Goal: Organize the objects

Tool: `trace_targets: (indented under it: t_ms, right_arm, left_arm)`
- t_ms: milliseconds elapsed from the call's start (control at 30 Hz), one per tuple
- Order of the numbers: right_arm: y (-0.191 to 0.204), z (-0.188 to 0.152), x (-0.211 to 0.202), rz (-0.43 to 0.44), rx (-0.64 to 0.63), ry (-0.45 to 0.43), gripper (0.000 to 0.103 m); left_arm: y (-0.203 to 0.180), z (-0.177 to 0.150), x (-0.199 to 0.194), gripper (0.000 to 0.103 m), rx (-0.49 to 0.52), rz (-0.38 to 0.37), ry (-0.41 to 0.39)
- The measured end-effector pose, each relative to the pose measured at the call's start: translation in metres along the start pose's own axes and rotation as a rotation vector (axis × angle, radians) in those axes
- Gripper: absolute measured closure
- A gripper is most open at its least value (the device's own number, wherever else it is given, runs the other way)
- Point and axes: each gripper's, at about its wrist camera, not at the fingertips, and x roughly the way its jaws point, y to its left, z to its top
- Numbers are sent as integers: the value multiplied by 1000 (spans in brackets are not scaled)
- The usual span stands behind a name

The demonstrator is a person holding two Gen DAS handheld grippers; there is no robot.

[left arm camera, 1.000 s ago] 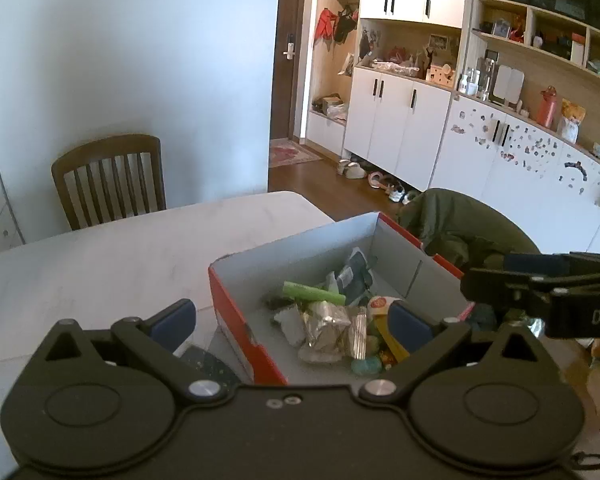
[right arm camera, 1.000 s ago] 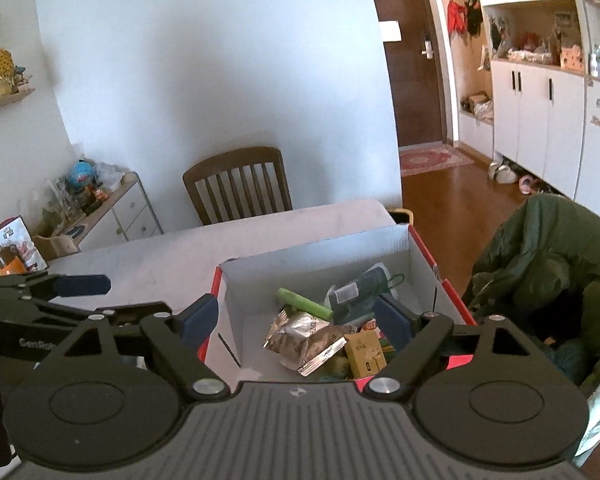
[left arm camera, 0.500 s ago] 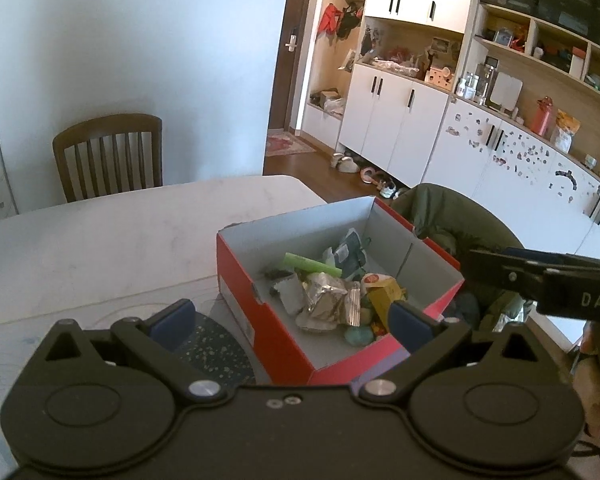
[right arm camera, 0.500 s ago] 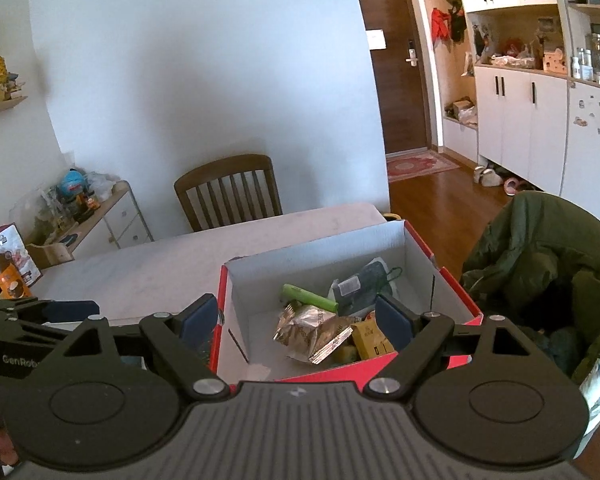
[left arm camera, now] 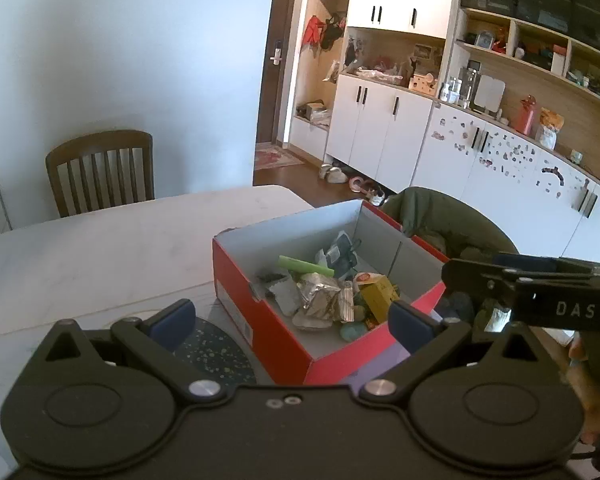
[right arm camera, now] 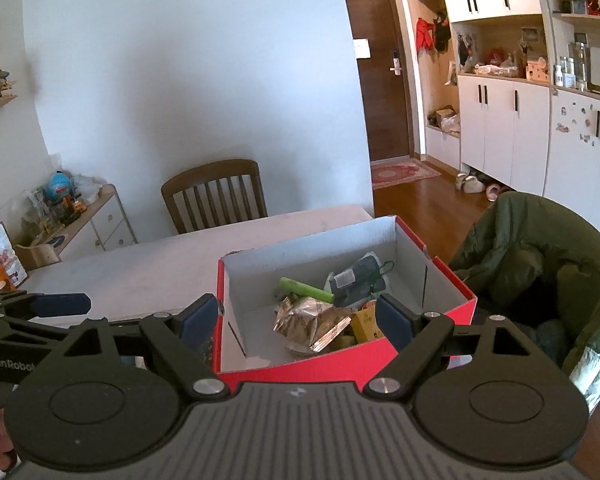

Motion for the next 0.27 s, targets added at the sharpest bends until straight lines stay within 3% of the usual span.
trace_targets:
  t_ms: [267]
  right_arm:
    - [5,0,-2,-9,14,-2,17]
  left_arm:
    - [7,-2,-5,1,5,-19,-10]
